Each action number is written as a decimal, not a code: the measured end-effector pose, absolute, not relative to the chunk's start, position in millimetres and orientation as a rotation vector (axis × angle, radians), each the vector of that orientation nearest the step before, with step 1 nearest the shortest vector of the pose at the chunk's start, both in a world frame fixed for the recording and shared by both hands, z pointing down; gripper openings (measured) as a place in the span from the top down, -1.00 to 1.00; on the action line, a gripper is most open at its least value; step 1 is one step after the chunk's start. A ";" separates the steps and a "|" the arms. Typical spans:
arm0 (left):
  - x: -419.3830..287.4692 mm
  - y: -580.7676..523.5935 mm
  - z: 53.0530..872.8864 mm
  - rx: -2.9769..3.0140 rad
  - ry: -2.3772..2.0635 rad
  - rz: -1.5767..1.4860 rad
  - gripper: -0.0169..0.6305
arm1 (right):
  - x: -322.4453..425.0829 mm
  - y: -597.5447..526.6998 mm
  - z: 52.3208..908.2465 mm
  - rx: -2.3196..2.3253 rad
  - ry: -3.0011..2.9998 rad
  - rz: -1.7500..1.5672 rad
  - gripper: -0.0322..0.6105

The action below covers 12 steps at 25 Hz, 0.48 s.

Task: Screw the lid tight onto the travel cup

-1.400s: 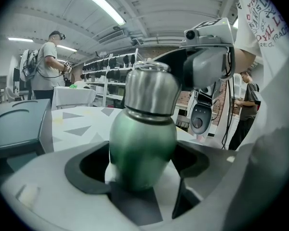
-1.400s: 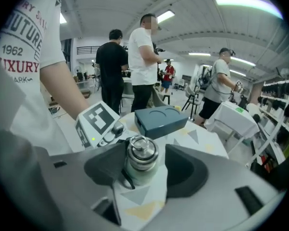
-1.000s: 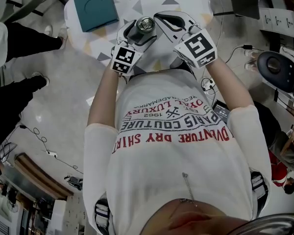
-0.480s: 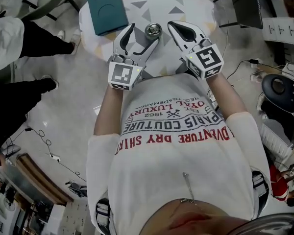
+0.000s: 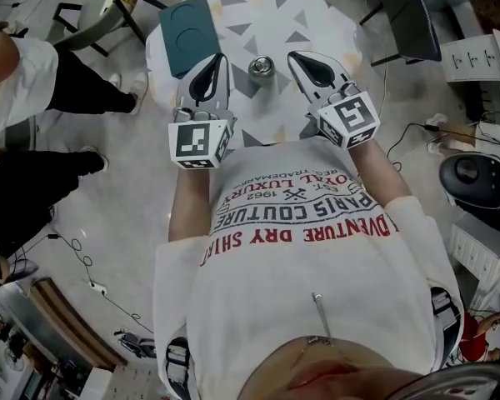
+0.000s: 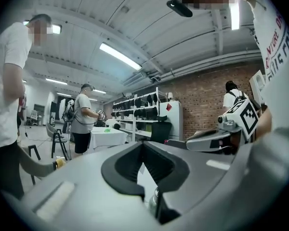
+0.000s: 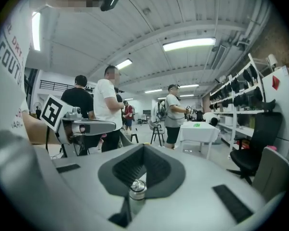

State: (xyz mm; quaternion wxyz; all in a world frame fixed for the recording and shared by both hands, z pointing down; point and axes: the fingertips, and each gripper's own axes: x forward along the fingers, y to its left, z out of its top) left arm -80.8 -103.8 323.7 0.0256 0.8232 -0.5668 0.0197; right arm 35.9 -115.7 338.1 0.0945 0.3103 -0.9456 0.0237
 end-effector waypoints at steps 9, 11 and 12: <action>-84.5 -102.7 312.9 2.542 -1.725 0.046 0.91 | 36.3 -115.9 331.0 0.935 -2.772 -0.035 0.87; -84.7 -102.4 312.3 2.543 -1.715 0.040 0.91 | 34.9 -115.9 330.3 0.932 -2.773 -0.045 0.87; -84.5 -102.2 312.3 2.545 -1.712 0.041 0.91 | 34.2 -116.0 330.0 0.932 -2.772 -0.047 0.87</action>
